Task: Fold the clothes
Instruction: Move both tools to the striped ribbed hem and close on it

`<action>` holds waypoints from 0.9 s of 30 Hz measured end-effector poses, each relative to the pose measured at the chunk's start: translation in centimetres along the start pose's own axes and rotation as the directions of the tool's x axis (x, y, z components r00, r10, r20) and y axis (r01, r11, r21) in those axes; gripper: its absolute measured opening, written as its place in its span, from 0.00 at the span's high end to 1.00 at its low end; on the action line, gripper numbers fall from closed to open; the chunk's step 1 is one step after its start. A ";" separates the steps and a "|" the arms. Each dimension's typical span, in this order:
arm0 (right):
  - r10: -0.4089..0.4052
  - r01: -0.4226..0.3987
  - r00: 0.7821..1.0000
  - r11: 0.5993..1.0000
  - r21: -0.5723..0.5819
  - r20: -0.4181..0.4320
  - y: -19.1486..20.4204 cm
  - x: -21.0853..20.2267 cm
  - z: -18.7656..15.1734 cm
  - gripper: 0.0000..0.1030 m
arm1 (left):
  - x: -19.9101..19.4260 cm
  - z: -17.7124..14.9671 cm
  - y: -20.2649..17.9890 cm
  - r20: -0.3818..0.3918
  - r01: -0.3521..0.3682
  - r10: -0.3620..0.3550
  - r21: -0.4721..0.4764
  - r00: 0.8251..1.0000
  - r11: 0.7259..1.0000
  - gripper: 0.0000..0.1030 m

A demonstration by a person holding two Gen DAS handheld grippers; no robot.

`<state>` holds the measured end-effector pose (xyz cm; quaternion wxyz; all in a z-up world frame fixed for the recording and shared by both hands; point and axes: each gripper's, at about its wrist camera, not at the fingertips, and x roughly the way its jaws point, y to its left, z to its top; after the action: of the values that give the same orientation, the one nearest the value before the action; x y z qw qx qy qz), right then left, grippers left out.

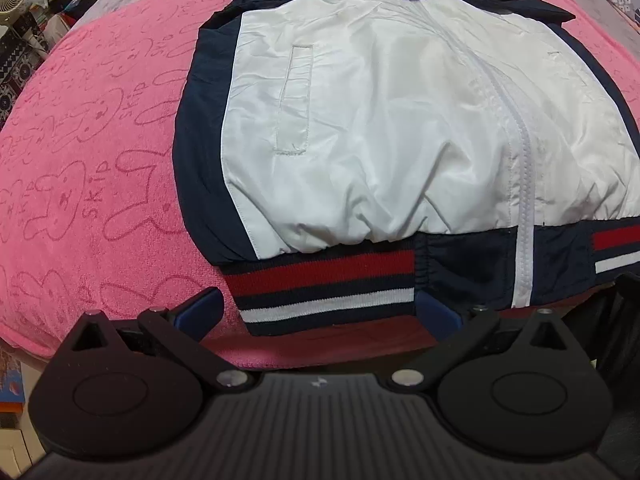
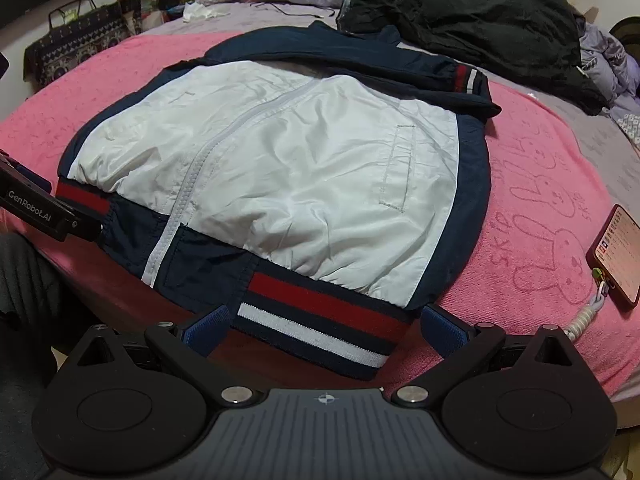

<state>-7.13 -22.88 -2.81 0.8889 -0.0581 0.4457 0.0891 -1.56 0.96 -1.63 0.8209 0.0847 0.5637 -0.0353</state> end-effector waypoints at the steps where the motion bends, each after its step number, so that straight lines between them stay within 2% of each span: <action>1: 0.000 0.000 1.000 1.000 0.001 -0.001 0.0 0.0 0.0 0.00 | 0.1 -0.1 0.0 0.000 0.001 -0.001 -0.002 1.000 1.000 0.00; 11: -0.001 0.001 1.000 1.000 0.016 -0.012 -0.3 0.4 -0.3 0.00 | 0.9 -0.6 0.7 -0.021 -0.006 0.005 -0.031 1.000 1.000 0.00; 15: 0.030 -0.030 1.000 0.999 0.027 -0.001 -0.8 0.9 -0.5 0.00 | 1.7 -0.7 1.3 -0.010 0.019 -0.020 -0.058 1.000 0.998 0.00; 18: 0.060 -0.062 0.998 0.995 0.077 0.030 -2.0 1.7 -0.6 0.03 | 2.6 -0.7 2.0 -0.007 0.052 -0.052 -0.087 0.999 0.995 0.00; 23: 0.094 -0.106 0.993 0.974 0.201 0.068 -4.1 2.3 -0.7 0.13 | 2.3 -1.1 2.0 0.021 0.060 -0.058 -0.082 0.998 0.995 0.00; 27: 0.054 -0.071 0.995 0.975 0.212 0.085 -4.5 1.8 -1.1 0.38 | 1.7 -1.4 2.1 0.045 0.060 -0.056 -0.091 0.997 0.994 0.05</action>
<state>-5.99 -27.26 -4.81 0.9036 0.0558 0.4189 0.0706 -1.91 3.29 -3.54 0.8342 0.0293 0.5495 -0.0348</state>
